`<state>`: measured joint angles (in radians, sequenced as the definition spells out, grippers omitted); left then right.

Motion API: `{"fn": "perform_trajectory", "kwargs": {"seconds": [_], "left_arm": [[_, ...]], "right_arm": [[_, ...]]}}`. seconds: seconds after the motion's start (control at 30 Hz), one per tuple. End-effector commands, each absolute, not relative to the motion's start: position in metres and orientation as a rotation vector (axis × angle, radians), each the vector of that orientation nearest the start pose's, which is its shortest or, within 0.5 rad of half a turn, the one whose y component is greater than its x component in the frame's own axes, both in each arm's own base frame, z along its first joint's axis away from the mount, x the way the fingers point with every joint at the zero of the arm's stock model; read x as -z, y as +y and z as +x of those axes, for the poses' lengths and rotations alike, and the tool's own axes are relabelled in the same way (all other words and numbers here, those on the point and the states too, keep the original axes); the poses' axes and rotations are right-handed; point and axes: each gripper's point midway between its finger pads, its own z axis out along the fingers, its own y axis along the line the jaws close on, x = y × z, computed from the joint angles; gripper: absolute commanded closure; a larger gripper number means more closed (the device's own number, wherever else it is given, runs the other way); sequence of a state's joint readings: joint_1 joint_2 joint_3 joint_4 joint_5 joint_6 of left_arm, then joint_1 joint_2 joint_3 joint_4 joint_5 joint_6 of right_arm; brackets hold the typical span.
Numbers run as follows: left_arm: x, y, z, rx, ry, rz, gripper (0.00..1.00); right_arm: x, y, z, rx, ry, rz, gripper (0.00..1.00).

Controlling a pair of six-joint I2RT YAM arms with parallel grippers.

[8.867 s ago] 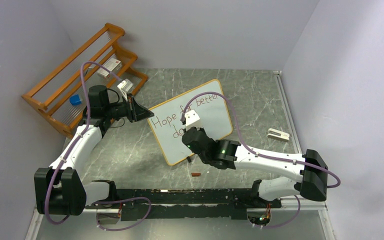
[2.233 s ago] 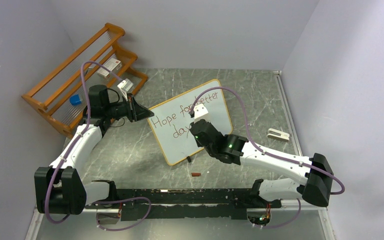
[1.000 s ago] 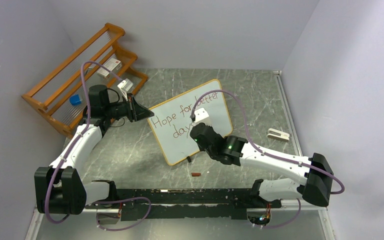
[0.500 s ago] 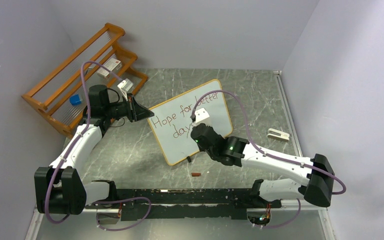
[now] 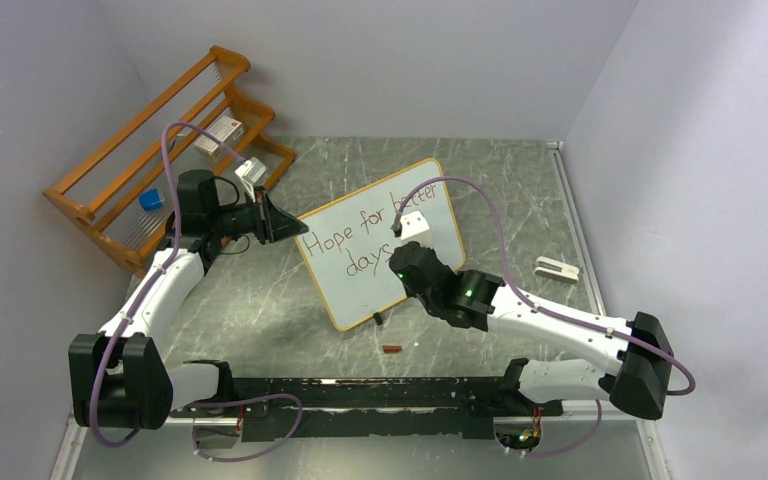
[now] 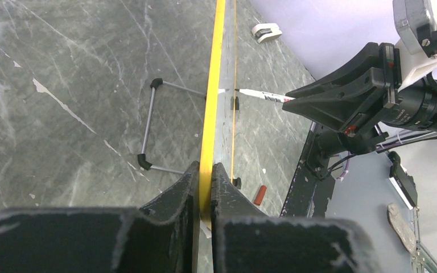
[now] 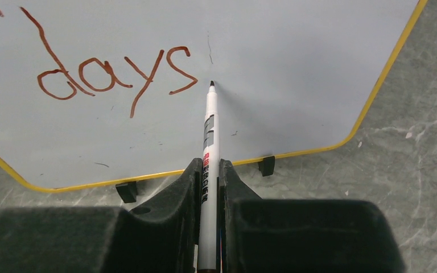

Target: Write a sentence on the whiteboard

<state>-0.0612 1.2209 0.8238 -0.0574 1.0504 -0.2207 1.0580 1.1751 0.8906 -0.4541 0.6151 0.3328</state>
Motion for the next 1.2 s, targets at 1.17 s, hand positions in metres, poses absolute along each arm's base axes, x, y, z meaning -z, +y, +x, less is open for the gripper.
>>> {"fn": "perform_trajectory", "kwargs": {"seconds": [1.17], "left_arm": [[-0.192, -0.171, 0.290, 1.147, 2.026, 0.479, 0.80]], "right_arm": [[-0.198, 0.194, 0.233, -0.088, 2.025, -0.410, 1.00]]}}
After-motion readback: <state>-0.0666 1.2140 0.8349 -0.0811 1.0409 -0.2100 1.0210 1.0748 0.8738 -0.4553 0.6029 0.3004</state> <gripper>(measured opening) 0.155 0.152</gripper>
